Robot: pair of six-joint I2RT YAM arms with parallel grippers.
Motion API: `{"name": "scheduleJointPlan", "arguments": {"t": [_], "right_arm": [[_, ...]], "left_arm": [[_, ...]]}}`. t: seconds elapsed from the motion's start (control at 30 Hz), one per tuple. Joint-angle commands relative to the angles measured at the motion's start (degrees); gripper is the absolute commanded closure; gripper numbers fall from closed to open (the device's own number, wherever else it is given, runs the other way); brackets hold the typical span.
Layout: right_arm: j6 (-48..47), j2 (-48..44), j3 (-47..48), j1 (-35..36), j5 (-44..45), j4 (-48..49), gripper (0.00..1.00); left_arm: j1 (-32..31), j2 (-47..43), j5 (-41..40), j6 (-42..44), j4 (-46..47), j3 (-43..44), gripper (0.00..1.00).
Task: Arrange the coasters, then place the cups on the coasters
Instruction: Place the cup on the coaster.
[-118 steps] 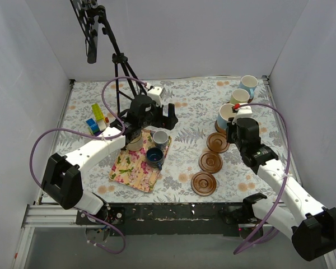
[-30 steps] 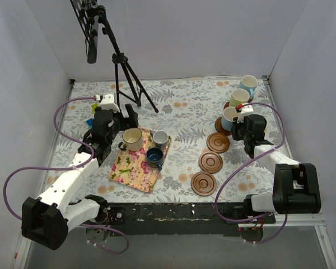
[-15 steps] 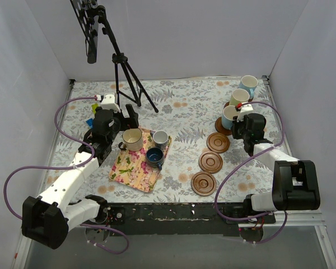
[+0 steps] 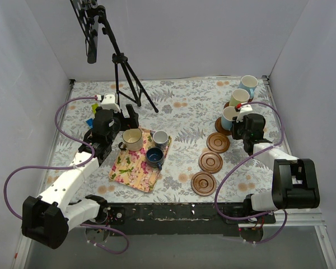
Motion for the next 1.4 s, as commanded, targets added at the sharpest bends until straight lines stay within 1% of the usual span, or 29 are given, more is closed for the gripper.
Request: {"name": "scheduleJointPlan", "arguments": {"t": [0.0,0.4,0.8,0.97,1.2,1.27,1.37], "right_arm": [[-0.02,-0.41,3.27,-0.23,-1.04,7.73,0.99],[-0.02,-0.05,3.44,-0.15,-0.78,7.29,0.99],[0.33,1.00,4.76,-0.15,1.86,5.36,0.99],[0.42,1.09,4.67,-0.15,2.03,5.27,0.92],[0.24,1.00,4.59,-0.06,1.95,5.18,0.78],[0.24,1.09,4.67,-0.06,1.77,5.27,0.77],[0.15,0.91,4.59,-0.15,1.24,5.36,0.80]], "left_arm": [[0.43,-0.15,0.25,0.78,0.62,0.31,0.02],[0.43,-0.06,0.34,0.87,0.44,0.31,0.02],[0.43,0.11,0.25,0.87,0.36,0.49,0.02],[0.43,0.11,0.25,0.87,0.36,0.40,0.02],[0.43,0.02,0.25,0.87,0.36,0.40,0.02],[0.43,0.03,0.25,0.87,0.36,0.40,0.02],[0.43,0.11,0.25,0.87,0.36,0.40,0.02]]}}
